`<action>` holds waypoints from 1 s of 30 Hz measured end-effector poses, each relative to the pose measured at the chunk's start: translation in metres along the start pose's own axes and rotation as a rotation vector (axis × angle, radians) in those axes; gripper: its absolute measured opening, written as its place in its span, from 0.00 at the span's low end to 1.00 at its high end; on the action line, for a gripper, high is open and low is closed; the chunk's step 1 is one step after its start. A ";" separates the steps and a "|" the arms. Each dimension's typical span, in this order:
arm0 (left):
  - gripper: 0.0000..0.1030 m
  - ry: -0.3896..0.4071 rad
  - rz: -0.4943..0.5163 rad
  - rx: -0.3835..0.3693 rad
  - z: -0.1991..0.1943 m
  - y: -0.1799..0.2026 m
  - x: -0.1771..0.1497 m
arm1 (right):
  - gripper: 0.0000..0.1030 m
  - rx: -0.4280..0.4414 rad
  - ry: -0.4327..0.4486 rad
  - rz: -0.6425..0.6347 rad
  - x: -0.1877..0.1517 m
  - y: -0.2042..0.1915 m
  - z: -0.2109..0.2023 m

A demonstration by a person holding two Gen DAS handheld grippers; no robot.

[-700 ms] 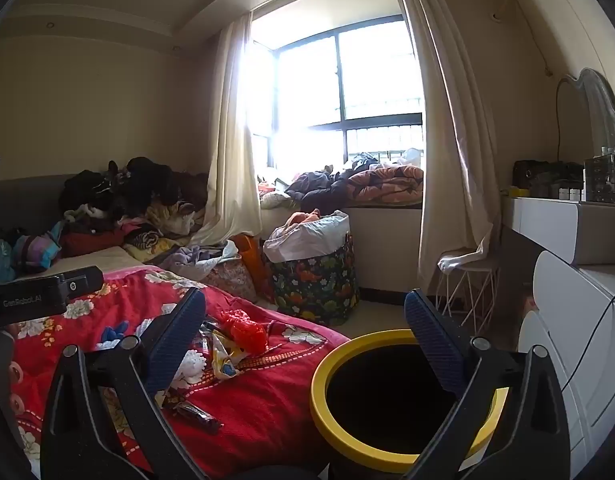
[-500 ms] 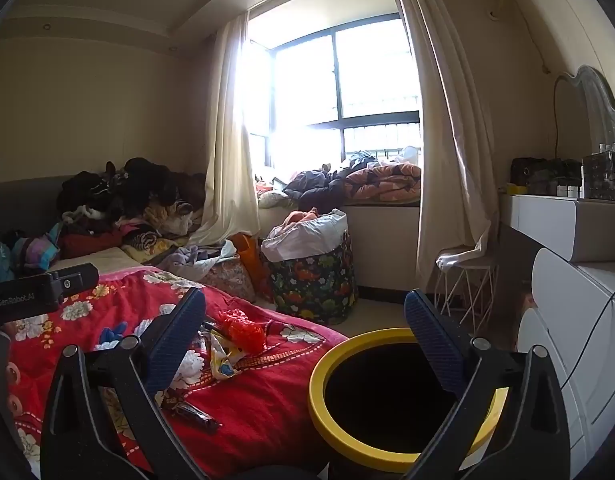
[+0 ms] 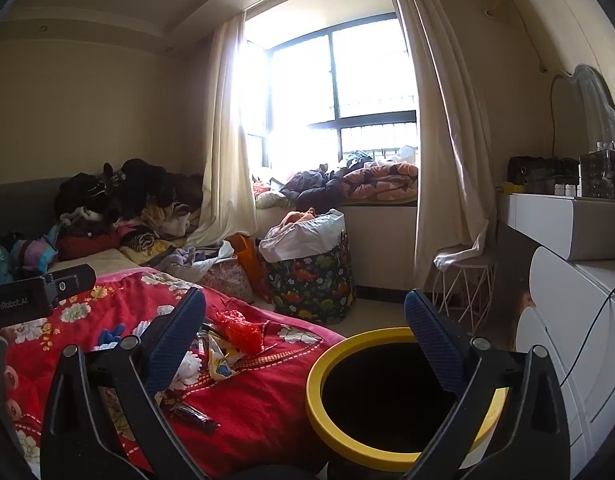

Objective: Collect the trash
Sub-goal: 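Move both grippers over the bedspread toward the white fluffy plastic pieces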

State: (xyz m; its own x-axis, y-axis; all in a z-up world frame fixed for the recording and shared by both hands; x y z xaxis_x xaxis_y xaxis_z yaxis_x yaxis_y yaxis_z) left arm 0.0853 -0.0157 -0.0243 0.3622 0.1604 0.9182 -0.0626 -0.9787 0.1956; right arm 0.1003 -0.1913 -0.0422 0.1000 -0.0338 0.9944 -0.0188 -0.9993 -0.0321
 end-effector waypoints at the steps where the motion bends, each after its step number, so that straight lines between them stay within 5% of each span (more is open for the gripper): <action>1: 0.90 0.000 -0.002 0.000 0.000 0.001 0.000 | 0.94 0.000 0.002 -0.002 0.000 0.000 0.000; 30: 0.90 -0.006 -0.003 -0.007 0.000 0.000 -0.003 | 0.94 -0.002 0.005 0.000 0.000 -0.003 -0.002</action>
State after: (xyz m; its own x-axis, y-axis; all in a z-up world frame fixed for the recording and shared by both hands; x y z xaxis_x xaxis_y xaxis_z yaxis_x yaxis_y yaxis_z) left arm 0.0847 -0.0166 -0.0269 0.3682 0.1629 0.9154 -0.0674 -0.9773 0.2011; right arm 0.0987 -0.1884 -0.0420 0.0951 -0.0333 0.9949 -0.0203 -0.9993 -0.0315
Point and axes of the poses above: each gripper's, at about its wrist camera, not at the fingertips, and z roughly the way its jaws point, y to its right, x to its top, the point moved 10 cm from there along z, roughly the way its jaws point, and after that the axes turned 6 degrees about -x, right-handed, at the moved point
